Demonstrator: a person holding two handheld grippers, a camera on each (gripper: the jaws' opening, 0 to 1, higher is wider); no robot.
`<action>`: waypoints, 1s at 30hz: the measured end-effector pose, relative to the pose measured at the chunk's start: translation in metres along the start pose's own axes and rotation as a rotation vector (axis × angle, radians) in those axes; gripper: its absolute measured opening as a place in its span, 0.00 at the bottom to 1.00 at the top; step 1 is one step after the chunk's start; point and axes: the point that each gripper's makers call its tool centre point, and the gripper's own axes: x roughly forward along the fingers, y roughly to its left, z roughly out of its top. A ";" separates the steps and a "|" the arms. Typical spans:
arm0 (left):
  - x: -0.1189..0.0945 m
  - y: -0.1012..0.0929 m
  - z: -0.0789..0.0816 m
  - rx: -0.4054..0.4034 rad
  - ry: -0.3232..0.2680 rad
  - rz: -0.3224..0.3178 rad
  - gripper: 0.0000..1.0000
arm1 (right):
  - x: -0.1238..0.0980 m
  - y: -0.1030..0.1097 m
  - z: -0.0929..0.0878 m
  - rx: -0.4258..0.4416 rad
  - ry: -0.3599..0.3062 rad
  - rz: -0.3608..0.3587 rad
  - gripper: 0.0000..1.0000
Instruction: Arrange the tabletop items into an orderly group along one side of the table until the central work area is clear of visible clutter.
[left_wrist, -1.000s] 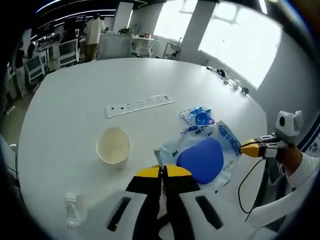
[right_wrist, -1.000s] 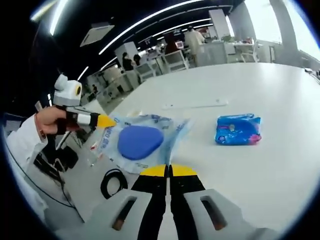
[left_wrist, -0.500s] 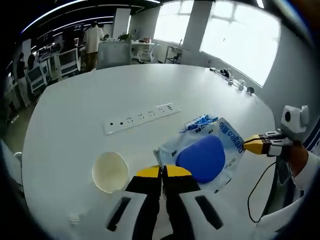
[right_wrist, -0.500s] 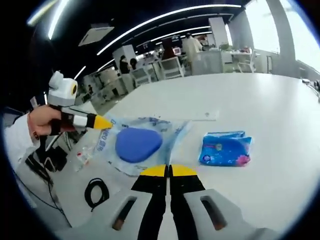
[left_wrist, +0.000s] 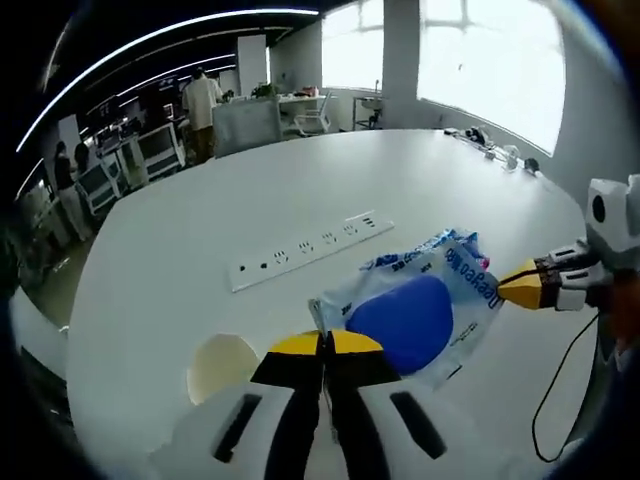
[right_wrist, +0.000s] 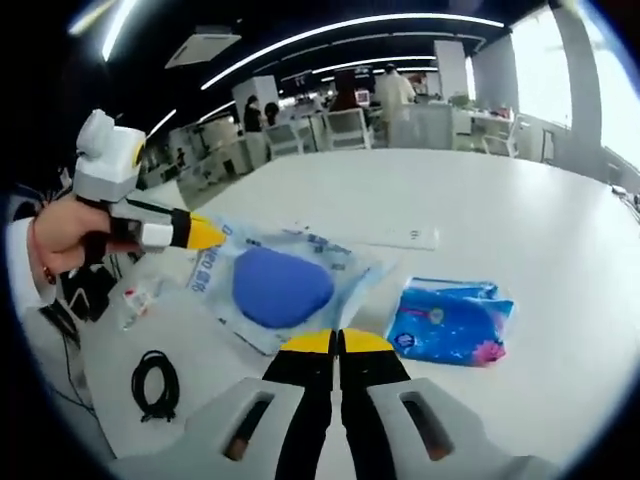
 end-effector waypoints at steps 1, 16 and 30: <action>0.001 0.000 -0.001 0.009 0.001 0.007 0.00 | 0.002 0.000 -0.001 -0.002 0.002 -0.001 0.00; 0.020 0.004 -0.009 0.013 -0.006 0.085 0.00 | 0.026 -0.013 -0.013 -0.022 0.023 -0.007 0.00; 0.035 0.006 -0.021 0.034 0.036 0.105 0.00 | 0.041 -0.018 -0.030 -0.013 0.052 -0.005 0.00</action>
